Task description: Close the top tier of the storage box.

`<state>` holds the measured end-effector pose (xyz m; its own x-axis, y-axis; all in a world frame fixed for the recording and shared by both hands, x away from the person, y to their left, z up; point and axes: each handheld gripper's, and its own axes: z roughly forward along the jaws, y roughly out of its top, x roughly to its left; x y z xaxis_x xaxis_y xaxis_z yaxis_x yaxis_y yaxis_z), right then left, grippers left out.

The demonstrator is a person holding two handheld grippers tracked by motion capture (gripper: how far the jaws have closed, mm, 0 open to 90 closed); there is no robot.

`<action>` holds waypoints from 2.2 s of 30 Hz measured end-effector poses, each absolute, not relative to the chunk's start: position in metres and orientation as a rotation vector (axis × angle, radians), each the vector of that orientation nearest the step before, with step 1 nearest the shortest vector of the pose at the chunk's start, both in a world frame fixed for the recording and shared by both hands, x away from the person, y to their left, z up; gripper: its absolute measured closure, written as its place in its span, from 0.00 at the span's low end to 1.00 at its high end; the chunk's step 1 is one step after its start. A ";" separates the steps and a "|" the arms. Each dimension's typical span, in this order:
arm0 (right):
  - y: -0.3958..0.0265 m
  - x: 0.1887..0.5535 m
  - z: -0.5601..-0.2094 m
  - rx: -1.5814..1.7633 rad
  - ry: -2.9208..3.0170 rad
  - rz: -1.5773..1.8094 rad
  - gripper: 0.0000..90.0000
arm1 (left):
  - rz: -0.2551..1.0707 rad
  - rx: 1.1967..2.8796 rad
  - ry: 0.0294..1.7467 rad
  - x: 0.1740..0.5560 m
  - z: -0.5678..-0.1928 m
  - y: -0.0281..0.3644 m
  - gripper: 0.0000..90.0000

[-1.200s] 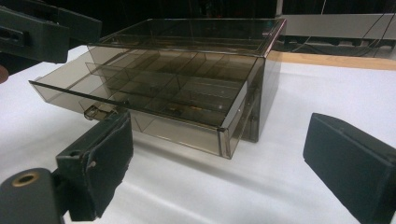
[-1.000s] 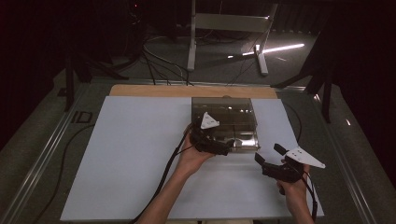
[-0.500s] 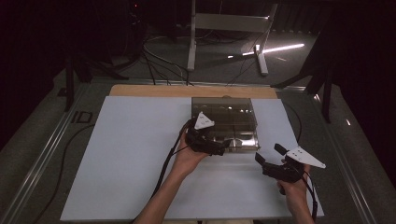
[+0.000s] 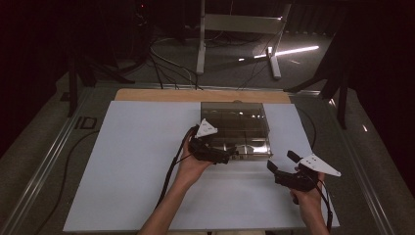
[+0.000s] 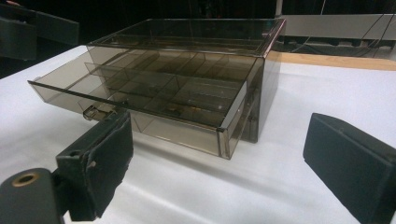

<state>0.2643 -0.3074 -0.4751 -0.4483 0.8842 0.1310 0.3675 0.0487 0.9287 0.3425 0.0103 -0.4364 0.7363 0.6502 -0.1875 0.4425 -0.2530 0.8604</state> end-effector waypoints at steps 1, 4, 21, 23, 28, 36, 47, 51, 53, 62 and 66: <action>-0.308 0.265 -0.475 1.254 1.846 1.396 0.10 | 0.253 1.897 0.840 0.342 -0.436 0.012 0.01; -0.307 0.264 -0.476 1.257 1.850 1.395 0.10 | 0.255 1.900 0.836 0.341 -0.436 0.014 0.01; -0.305 0.261 -0.469 1.238 1.845 1.377 0.12 | 0.292 1.895 0.833 0.327 -0.428 0.034 0.04; -0.304 0.261 -0.469 1.237 1.851 1.374 0.12 | 0.291 1.891 0.831 0.324 -0.427 0.038 0.04; -0.302 0.260 -0.466 1.231 1.850 1.370 0.15 | 0.302 1.895 0.831 0.320 -0.428 0.043 0.06; -0.301 0.259 -0.466 1.222 1.855 1.370 0.21 | 0.346 1.893 0.846 0.313 -0.432 0.050 0.16; -0.302 0.259 -0.465 1.209 1.873 1.377 0.40 | 0.377 1.910 0.827 0.306 -0.433 0.055 0.32; -0.300 0.258 -0.466 1.192 1.890 1.386 0.52 | 0.359 1.907 0.821 0.304 -0.434 0.059 0.39; -0.300 0.258 -0.466 1.187 1.893 1.386 0.54 | 0.356 1.906 0.821 0.303 -0.434 0.060 0.43; -0.301 0.257 -0.467 1.172 1.910 1.398 0.73 | 0.314 1.902 0.819 0.301 -0.440 0.068 0.61; -0.301 0.257 -0.466 1.168 1.911 1.407 0.80 | 0.286 1.907 0.811 0.301 -0.443 0.069 0.71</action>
